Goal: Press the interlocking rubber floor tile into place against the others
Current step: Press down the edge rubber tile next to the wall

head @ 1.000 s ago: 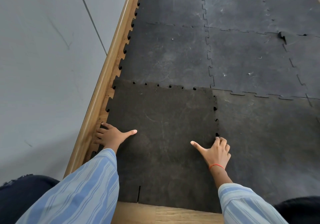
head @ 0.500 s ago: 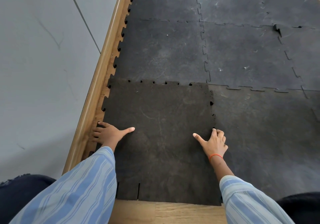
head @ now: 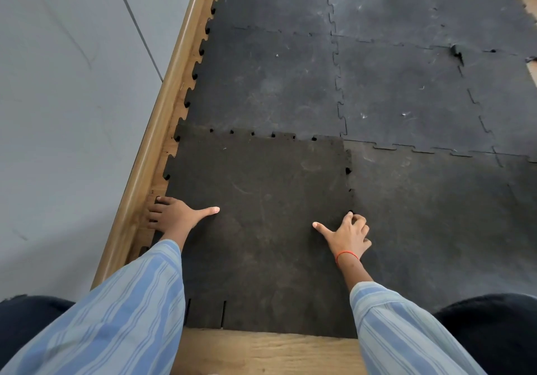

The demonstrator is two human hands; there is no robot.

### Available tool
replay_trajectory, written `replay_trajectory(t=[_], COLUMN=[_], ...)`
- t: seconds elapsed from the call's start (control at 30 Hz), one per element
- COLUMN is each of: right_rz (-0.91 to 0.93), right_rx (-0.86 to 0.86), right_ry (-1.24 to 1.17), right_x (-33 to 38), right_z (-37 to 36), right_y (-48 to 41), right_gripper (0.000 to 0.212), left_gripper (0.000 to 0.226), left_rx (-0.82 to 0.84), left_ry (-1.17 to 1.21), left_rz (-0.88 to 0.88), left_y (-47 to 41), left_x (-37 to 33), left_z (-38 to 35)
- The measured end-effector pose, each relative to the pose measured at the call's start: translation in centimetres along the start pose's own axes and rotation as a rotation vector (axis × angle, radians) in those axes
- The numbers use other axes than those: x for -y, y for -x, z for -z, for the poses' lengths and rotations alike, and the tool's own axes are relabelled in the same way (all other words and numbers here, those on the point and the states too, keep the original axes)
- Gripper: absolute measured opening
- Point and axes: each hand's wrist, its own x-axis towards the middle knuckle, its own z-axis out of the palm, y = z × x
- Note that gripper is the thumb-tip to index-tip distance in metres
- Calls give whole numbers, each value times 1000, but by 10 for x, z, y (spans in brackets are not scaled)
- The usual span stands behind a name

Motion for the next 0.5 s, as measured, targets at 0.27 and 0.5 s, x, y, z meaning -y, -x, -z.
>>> replay_trajectory(t=[0.27, 0.5], right_rz=[-2, 208], right_rx=[-47, 126], right_ry=[-15, 72], right_x=[3, 2], right_z=[5, 3], right_y=[1, -7], right_gripper=[99, 112], left_gripper=[154, 148], left_rx=[59, 139], left_ry=[-8, -152], left_rz=[31, -202], left_y=[1, 46], left_x=[-8, -47], left_z=[-1, -41])
